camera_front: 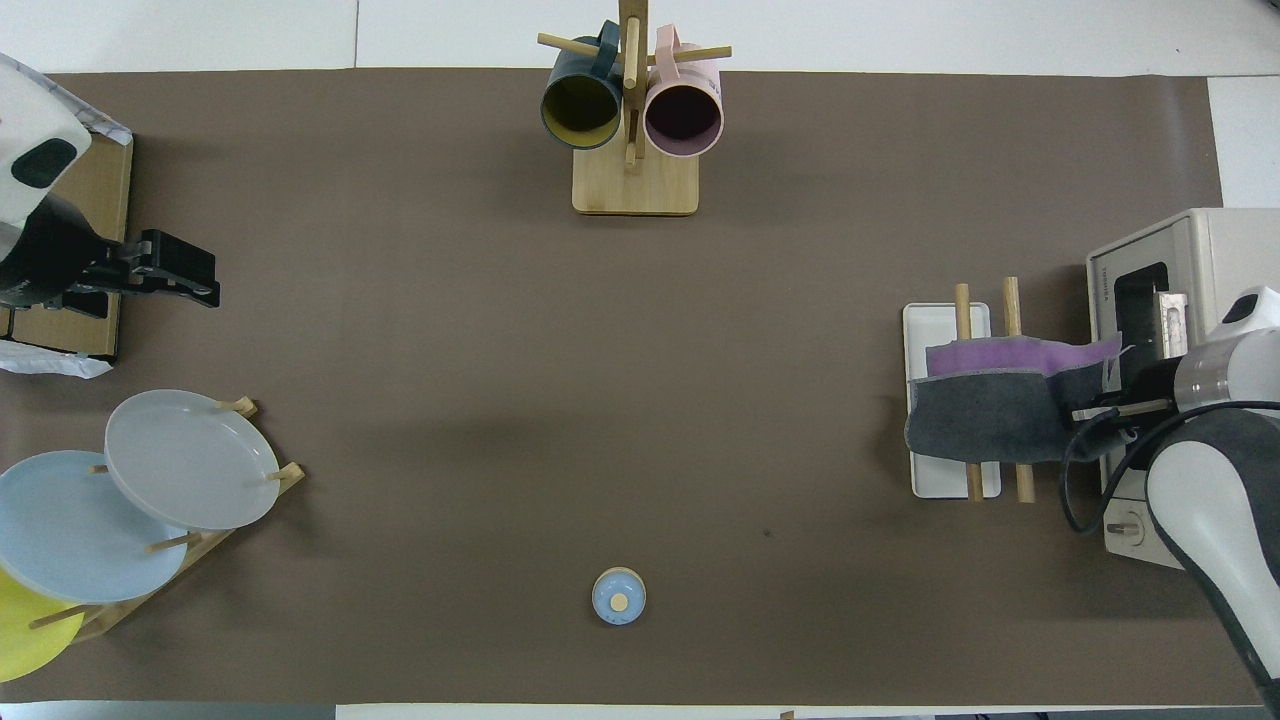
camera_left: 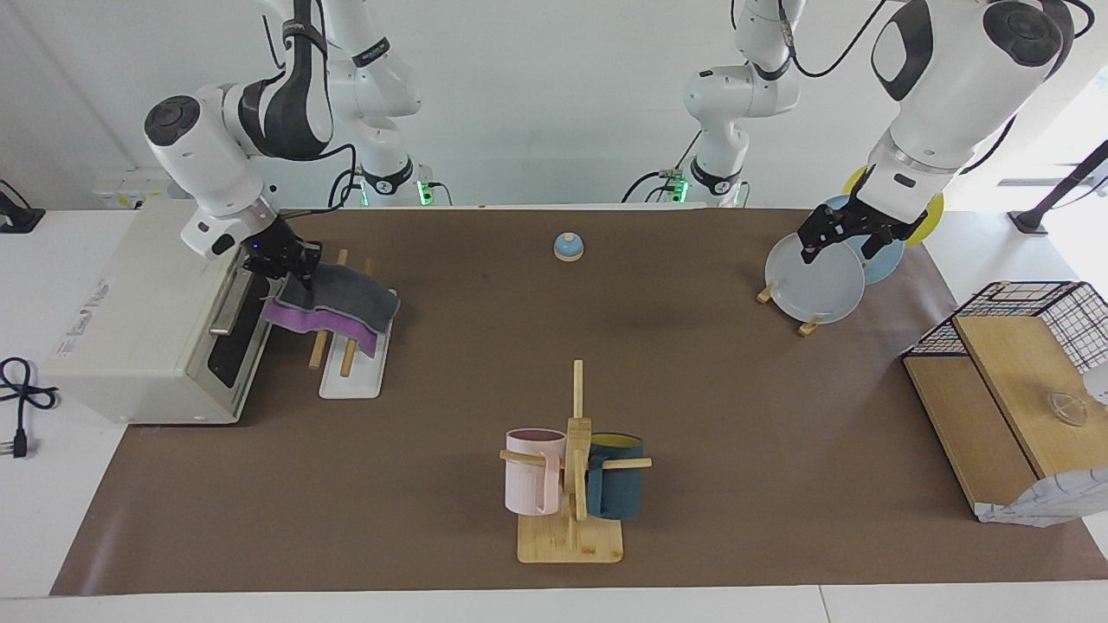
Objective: Fold towel and hang on rack
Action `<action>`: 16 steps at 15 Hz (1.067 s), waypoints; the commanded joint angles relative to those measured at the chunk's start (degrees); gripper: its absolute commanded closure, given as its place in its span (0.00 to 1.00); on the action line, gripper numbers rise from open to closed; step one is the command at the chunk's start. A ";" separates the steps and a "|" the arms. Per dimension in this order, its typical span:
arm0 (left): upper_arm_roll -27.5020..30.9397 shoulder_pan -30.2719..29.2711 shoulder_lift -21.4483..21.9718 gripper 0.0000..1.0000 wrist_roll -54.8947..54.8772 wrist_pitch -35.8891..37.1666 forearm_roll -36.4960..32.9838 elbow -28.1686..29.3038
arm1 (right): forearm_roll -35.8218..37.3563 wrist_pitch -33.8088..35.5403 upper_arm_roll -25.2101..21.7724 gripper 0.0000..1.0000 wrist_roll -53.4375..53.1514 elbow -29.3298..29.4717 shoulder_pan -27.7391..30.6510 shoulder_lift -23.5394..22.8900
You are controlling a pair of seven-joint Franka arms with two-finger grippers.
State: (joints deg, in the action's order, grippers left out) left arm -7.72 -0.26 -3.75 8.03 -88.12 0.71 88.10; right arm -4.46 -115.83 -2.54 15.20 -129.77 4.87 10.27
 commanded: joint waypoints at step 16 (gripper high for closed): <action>0.61 0.17 1.73 0.00 -0.48 -0.03 -0.98 1.28 | 5.07 10.33 0.96 0.00 0.54 13.62 0.40 -3.40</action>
State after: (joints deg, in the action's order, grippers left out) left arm -7.66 -0.28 -3.21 8.02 -88.12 0.71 88.13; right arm -1.82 -110.61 -2.03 15.22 -122.81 4.83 9.87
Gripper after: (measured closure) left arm 0.000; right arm 0.000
